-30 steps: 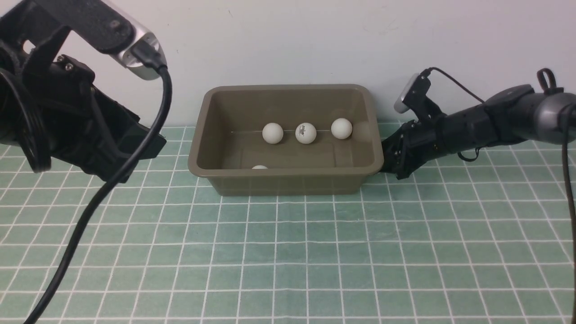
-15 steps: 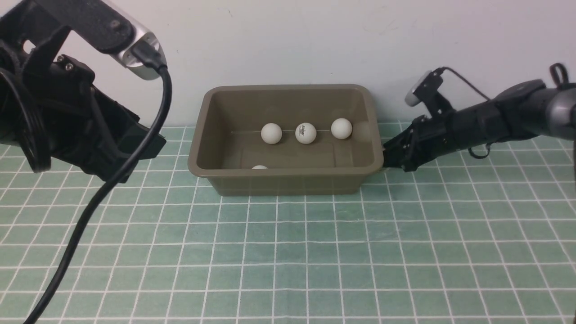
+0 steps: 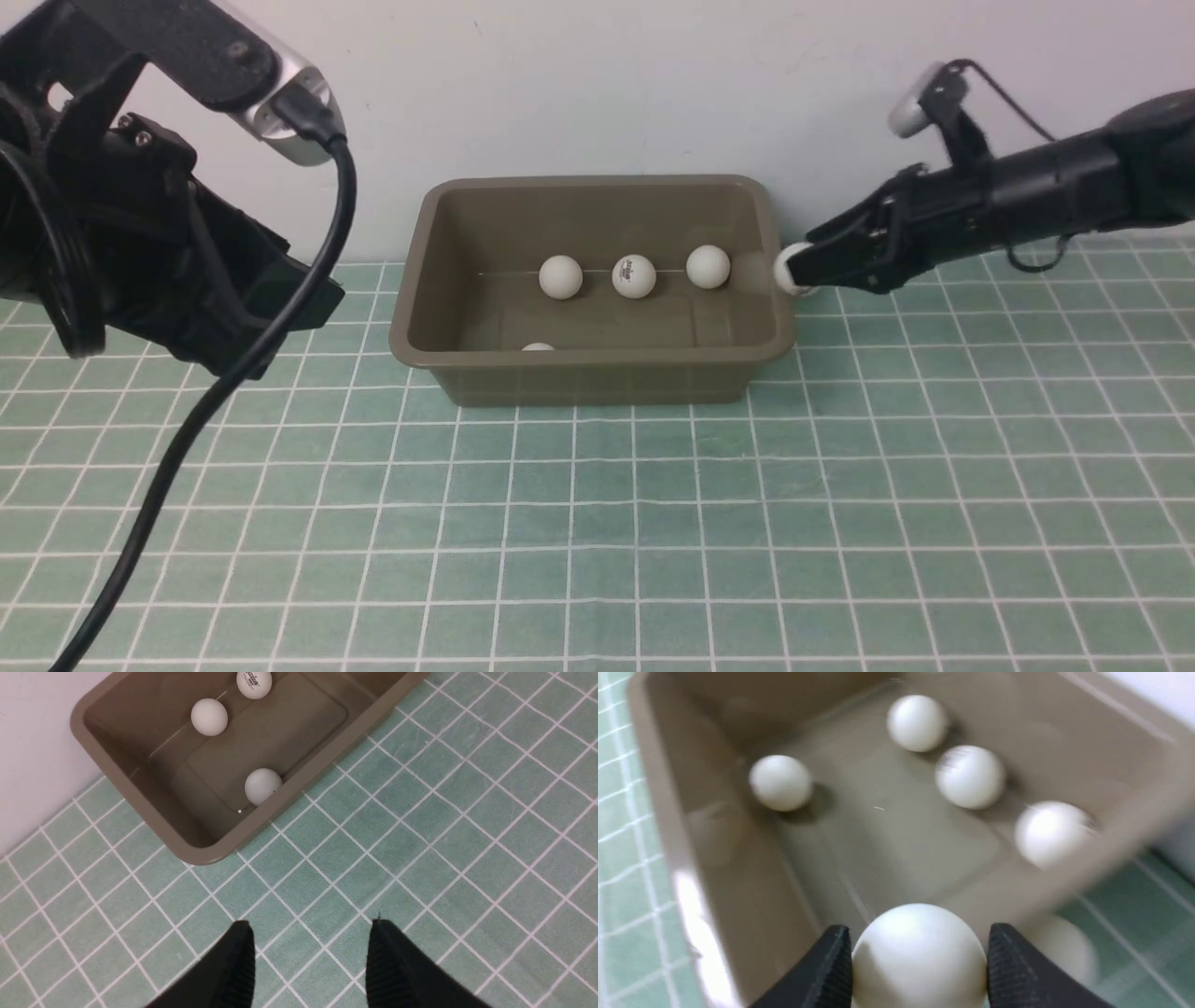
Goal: Put the table tennis balls in the box on the green coffee tablecloth.
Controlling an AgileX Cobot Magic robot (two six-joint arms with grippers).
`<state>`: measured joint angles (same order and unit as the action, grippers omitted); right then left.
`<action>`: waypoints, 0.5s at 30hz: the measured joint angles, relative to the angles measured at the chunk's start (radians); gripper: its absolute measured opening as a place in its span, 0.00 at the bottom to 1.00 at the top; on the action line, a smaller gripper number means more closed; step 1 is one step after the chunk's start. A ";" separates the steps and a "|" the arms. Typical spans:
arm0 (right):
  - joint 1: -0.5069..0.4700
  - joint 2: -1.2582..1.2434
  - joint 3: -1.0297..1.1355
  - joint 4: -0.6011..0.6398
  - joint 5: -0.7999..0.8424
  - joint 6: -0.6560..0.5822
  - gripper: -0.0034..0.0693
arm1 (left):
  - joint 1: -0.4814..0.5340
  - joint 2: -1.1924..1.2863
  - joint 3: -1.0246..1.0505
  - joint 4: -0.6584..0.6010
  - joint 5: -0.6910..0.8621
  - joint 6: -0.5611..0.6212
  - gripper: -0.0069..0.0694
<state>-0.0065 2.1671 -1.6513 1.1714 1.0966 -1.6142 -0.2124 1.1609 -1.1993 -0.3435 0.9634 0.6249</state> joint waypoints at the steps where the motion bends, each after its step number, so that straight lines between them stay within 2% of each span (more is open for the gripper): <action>1: 0.017 0.001 0.000 0.000 0.000 -0.001 0.52 | 0.000 0.000 0.000 0.000 0.000 0.000 0.48; 8: 0.148 0.001 0.000 0.001 -0.033 -0.024 0.52 | 0.000 0.000 0.000 0.000 0.000 0.000 0.48; 11: 0.199 0.001 0.000 -0.001 -0.108 -0.022 0.52 | 0.000 0.000 0.000 0.000 0.000 0.000 0.48; 15: 0.217 0.001 0.000 -0.009 -0.239 0.009 0.52 | 0.000 0.000 0.000 0.000 0.000 0.000 0.48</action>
<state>0.2101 2.1680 -1.6513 1.1622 0.8578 -1.6054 -0.2124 1.1609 -1.1993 -0.3435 0.9638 0.6249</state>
